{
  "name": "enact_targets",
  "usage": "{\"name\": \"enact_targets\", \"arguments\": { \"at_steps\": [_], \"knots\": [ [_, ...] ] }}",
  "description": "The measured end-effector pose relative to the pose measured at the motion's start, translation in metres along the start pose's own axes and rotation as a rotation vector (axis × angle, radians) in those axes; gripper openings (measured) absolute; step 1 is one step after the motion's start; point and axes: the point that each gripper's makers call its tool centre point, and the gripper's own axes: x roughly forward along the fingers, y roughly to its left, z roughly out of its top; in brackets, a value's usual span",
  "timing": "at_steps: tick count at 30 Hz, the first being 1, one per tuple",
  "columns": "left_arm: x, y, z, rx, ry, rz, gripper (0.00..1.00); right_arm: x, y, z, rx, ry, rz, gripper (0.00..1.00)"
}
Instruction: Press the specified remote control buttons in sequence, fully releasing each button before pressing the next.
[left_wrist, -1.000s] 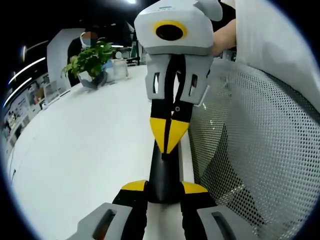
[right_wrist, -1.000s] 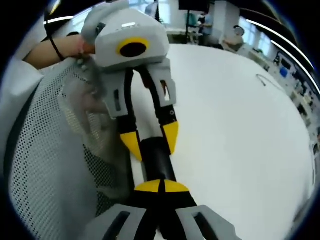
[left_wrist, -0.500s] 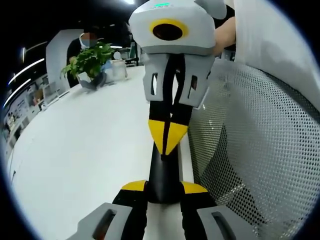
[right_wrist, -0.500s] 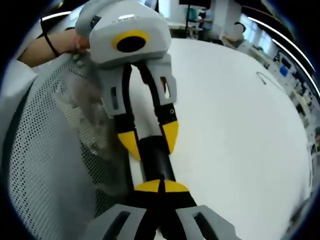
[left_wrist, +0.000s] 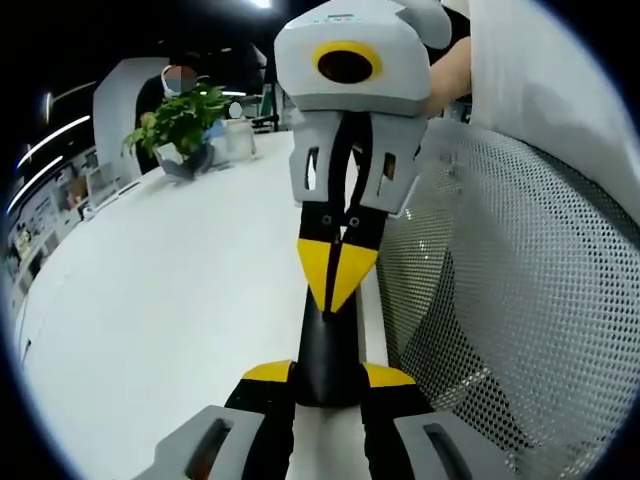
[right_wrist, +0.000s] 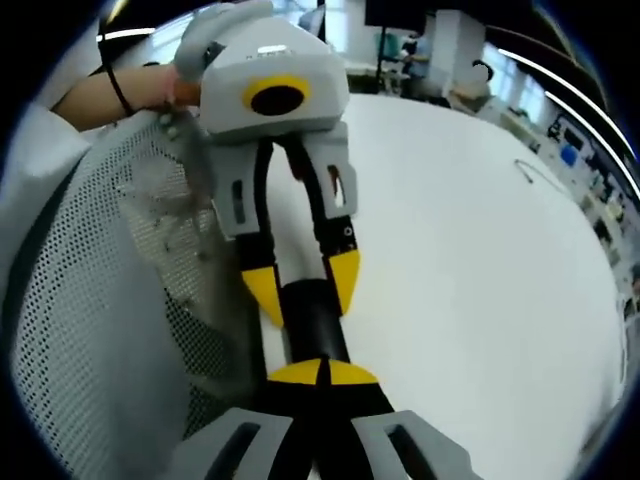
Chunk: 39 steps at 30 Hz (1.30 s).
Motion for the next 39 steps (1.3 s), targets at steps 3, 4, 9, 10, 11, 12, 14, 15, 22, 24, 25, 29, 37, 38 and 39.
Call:
{"name": "enact_targets", "arguments": {
  "at_steps": [3,4,9,10,11,12,14,15,22,24,25,29,37,38,39],
  "knots": [
    [-0.0001,-0.0002,0.0003,0.001,0.0,0.0,0.24,0.0009,0.0006,0.0005,-0.059,0.023,0.003,0.0],
    [0.0,-0.0002,0.0003,0.001,0.001,0.0,0.24,0.0011,0.0007,0.0007,-0.076,0.029,0.002,0.0],
    [-0.0001,-0.0004,0.0002,0.003,0.002,-0.001,0.24,0.0027,0.0013,0.0006,-0.169,0.065,-0.004,0.0],
    [-0.0001,-0.0004,0.0001,0.004,0.003,-0.001,0.24,0.003,0.0016,0.0007,-0.18,0.069,-0.005,0.0],
    [-0.0001,-0.0004,0.0001,0.004,0.002,-0.001,0.24,0.0032,0.0016,0.0008,-0.19,0.074,-0.006,0.0],
    [-0.0001,-0.0004,0.0002,0.003,0.002,-0.001,0.24,0.0033,0.0014,0.0009,-0.194,0.076,-0.008,0.0],
    [-0.0002,-0.0003,0.0002,0.003,0.002,-0.002,0.24,0.0036,0.0007,0.001,-0.204,0.08,-0.013,0.0],
    [-0.0002,-0.0001,0.0002,0.002,0.001,-0.002,0.24,0.0038,0.0006,0.0012,-0.205,0.081,-0.017,0.0],
    [-0.0004,0.0001,0.0002,0.001,0.004,-0.001,0.24,0.0034,-0.0006,0.0016,-0.192,0.062,-0.057,0.0],
    [-0.0005,0.0001,0.0004,-0.001,0.005,0.001,0.24,0.0032,-0.0008,0.0015,-0.186,0.053,-0.056,0.0],
    [-0.0005,0.0003,0.0003,-0.005,0.007,0.003,0.24,0.003,-0.001,0.0017,-0.181,0.05,-0.055,0.0],
    [0.0004,0.0009,0.0007,-0.022,0.017,0.011,0.24,0.003,-0.0017,0.0021,-0.157,0.05,-0.042,0.0],
    [0.0028,0.0016,0.0023,-0.041,0.05,0.06,0.25,0.0015,-0.0026,0.0004,-0.095,0.034,-0.021,0.0],
    [0.0026,0.0018,0.0027,-0.05,0.055,0.065,0.25,0.0014,-0.0024,0.0004,-0.095,0.033,-0.019,0.0],
    [0.0031,0.0015,0.0034,-0.056,0.058,0.072,0.25,0.0014,-0.0021,0.0005,-0.096,0.032,-0.017,0.0]
  ]
}}
